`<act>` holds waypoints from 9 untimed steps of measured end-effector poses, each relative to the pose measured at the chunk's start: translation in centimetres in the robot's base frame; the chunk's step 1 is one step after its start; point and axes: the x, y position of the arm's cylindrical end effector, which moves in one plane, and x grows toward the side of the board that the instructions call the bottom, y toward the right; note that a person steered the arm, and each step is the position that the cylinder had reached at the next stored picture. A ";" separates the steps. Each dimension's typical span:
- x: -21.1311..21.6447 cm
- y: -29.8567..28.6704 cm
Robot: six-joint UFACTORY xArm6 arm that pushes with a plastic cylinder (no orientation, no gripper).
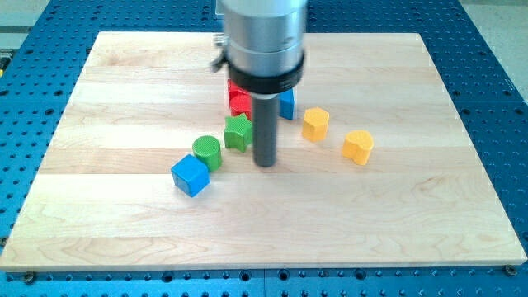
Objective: Move the red circle into the red star
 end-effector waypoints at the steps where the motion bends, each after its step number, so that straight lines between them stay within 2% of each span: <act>1: -1.9 0.6; 2: -1.9 -4.4; 3: -2.0 -6.2; 4: -2.1 -2.6; 5: -5.0 -1.2; 6: -6.0 -2.0; 7: -6.1 -4.0; 8: -5.8 -3.4; 9: -5.1 -0.1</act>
